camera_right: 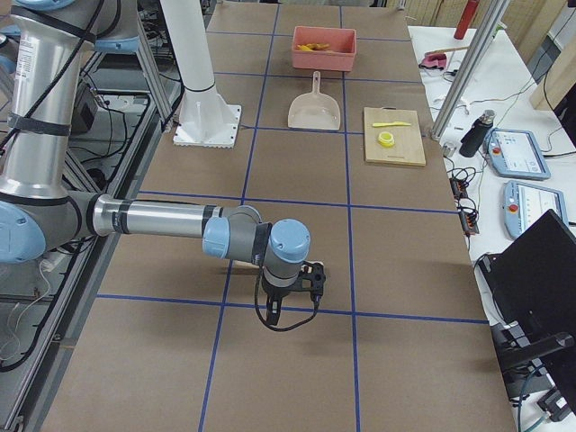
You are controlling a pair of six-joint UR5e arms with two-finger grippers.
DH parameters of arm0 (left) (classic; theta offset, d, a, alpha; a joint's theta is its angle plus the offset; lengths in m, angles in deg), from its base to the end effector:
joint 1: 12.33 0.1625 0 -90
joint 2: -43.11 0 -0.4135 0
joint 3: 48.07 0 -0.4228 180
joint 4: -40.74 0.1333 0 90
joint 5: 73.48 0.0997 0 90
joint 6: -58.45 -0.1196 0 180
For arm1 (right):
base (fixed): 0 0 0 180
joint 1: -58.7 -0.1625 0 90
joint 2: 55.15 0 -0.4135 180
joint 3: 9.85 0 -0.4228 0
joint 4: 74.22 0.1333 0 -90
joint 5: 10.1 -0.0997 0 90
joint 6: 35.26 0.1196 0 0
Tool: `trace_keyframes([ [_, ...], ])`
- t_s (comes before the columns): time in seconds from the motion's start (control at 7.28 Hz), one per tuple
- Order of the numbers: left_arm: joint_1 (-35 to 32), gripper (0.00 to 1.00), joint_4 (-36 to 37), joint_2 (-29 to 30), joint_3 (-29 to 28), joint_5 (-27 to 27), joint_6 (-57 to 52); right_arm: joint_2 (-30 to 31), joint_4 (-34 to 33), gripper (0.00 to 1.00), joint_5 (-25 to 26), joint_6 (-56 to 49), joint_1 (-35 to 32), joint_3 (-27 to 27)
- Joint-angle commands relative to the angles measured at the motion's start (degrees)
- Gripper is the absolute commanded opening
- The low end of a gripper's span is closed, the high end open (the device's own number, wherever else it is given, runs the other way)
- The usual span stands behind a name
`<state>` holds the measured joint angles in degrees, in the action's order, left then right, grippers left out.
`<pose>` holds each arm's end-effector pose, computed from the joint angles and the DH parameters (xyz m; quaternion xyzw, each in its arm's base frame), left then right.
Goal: Sweep and dump trash into bin
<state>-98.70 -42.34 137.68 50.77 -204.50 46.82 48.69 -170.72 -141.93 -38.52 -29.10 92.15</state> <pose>-0.0197 -0.5558 0.5550 0.0773 0.3453 0.1438 0.9242 0.0378 -0.4111 0.6802 -0.0646 -0.3567 -0.0184 0.9318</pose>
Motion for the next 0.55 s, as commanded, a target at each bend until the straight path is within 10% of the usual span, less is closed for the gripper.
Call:
trace_keyframes([
  [0.0, -2.49, 0.99, 3.98, -4.2, 0.4, -0.29, -1.11, 0.05, 0.0, 1.0, -0.18, -0.09, 0.0, 0.21],
  [0.41, -4.93, 0.99, 3.55, -10.97, 0.38, -5.96, 3.95, 0.14, -0.09, 1.0, -1.68, 0.0, 0.0, 0.56],
])
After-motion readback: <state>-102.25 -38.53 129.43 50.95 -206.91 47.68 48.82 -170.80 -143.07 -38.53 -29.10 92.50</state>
